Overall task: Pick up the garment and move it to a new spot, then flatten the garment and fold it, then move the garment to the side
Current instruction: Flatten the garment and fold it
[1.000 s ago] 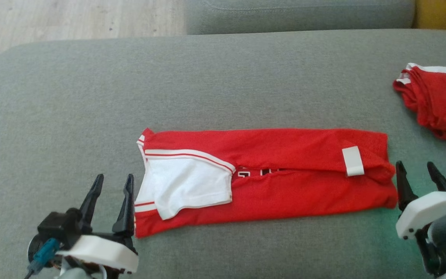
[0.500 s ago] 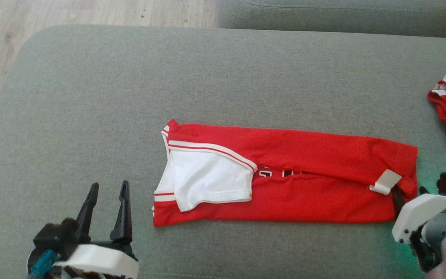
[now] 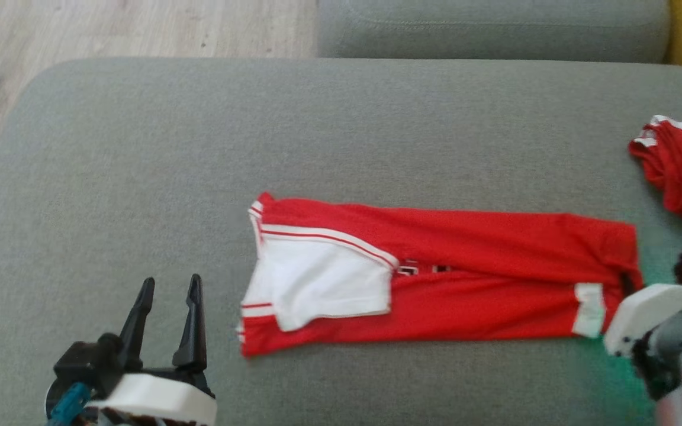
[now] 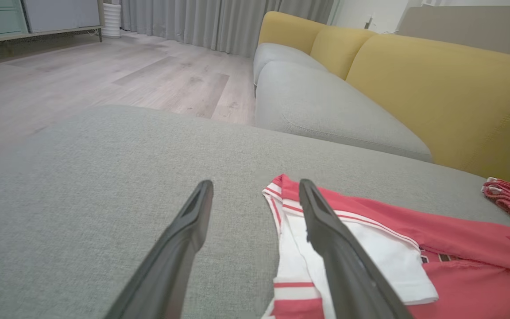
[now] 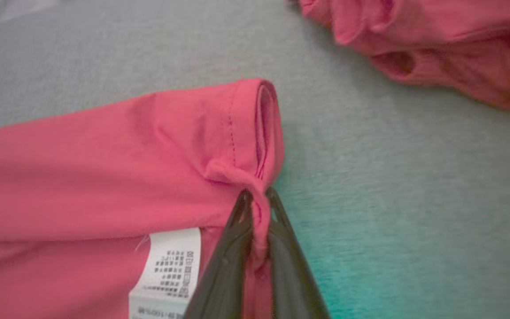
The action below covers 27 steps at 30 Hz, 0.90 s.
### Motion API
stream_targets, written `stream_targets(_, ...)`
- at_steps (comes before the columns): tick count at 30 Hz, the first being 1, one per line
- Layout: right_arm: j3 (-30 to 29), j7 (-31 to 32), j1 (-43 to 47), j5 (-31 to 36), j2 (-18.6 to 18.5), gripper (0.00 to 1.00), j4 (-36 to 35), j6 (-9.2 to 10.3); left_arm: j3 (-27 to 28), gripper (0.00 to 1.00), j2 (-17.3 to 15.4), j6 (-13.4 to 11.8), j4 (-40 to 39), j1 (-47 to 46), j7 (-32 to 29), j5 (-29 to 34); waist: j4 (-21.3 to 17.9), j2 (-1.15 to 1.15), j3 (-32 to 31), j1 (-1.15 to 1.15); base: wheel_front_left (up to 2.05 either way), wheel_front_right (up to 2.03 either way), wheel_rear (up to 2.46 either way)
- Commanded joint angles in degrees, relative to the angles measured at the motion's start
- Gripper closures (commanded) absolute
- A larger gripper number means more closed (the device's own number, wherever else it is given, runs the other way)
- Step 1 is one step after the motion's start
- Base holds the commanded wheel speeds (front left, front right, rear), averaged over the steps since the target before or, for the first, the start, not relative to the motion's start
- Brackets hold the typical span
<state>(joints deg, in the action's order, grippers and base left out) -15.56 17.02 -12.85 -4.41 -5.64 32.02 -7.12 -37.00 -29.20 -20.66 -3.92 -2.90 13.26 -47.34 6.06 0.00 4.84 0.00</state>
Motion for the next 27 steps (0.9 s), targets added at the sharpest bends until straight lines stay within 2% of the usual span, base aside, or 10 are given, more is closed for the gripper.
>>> stream_targets(1, 0.0, -0.8, -1.6, -0.4, -2.9, 1.00, -3.0, -0.36, 2.1, 0.00, -0.8, -0.2, -1.7, -1.0, 0.5, 0.5, -0.9, 0.00, -0.8, 0.00, 0.00, 0.00, 0.00)
stream_targets(7, -3.2, 1.5, 2.2, -1.7, -6.6, 1.00, -10.7, -0.36, 1.5, 0.00, -0.5, -0.1, -1.5, -0.5, 0.3, 0.4, -3.0, 0.00, -2.3, 0.00, 0.00, 0.00, 0.00)
stream_targets(10, -3.8, 3.0, 4.1, -2.9, -6.3, 1.00, -15.0, -0.36, 1.3, 0.00, -0.4, -0.1, -1.3, -0.2, 0.3, 0.4, -4.0, 0.00, -2.8, 0.00, 0.00, 0.00, 0.00)
stream_targets(14, -2.3, 4.5, 5.3, -5.9, -3.6, 1.00, -20.7, -0.36, 0.9, 0.00, -0.3, 0.0, -1.1, 0.1, 0.2, 0.3, -4.8, 0.00, -3.3, 0.00, 0.00, 0.00, 0.00)
stream_targets(22, 8.3, 9.7, 7.6, -14.1, 1.0, 1.00, -33.7, -0.36, 0.2, 0.00, -0.3, 0.5, -0.6, -0.1, -0.6, 0.1, -3.9, 0.00, -4.8, 0.00, 0.00, 0.00, 0.00)
stream_targets(27, 16.4, 10.8, 7.7, -17.1, 2.2, 1.00, -36.5, -0.36, 0.1, 0.00, -0.7, 0.6, -0.6, 0.0, -0.8, 0.0, -2.5, 0.00, -5.0, 0.00, 0.00, 0.00, 0.00)
